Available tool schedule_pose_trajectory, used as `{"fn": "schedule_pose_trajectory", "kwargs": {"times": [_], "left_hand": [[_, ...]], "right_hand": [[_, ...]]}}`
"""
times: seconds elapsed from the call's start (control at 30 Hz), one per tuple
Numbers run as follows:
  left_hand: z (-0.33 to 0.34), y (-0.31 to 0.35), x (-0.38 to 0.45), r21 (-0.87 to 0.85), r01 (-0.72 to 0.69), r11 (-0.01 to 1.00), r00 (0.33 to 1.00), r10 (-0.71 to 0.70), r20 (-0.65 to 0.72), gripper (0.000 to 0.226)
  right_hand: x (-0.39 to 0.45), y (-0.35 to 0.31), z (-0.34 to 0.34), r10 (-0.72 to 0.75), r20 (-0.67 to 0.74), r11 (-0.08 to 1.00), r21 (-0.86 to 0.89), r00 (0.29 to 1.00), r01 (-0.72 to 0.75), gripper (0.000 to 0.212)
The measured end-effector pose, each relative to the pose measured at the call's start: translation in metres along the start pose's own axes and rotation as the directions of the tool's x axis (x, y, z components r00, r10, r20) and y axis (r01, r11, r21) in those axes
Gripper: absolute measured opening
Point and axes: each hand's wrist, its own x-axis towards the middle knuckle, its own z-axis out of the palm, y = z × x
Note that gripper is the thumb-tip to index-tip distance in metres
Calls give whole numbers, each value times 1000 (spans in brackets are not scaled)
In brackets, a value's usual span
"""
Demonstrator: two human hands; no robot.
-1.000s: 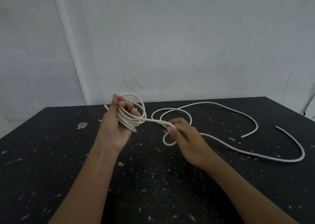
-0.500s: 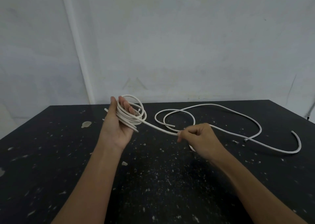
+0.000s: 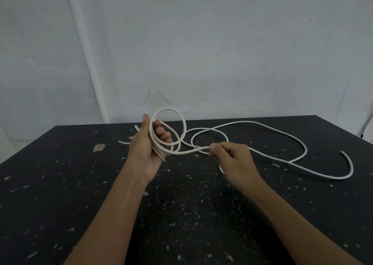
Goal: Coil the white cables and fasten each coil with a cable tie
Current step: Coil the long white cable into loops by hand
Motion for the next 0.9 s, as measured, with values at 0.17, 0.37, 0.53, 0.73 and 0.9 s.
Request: {"fn": "schedule_pose_trajectory", "kwargs": {"times": [0.17,0.37,0.53,0.73,0.9], "left_hand": [[-4,1,2,-97,-38,995,999,38,4,52],[0,2,-1,93,-133,987,982,143,-119,48],[1,-5,-1,349,-162,923,933,258,-250,62],[-5,-3,-2,264,-50,963,996,67,-55,39],[2,-9,-4,194,-22,981,997,7,73,39]], "right_hand": [[1,3,2,83,35,997,-6,996,-83,45],[-5,5,-1,-143,121,979,-128,982,158,38],[-7,4,2,-515,93,779,-365,852,510,31],[-3,11,6,-403,-92,871,-343,911,351,37],[0,20,1,-275,-142,842,-513,951,167,46]]}}
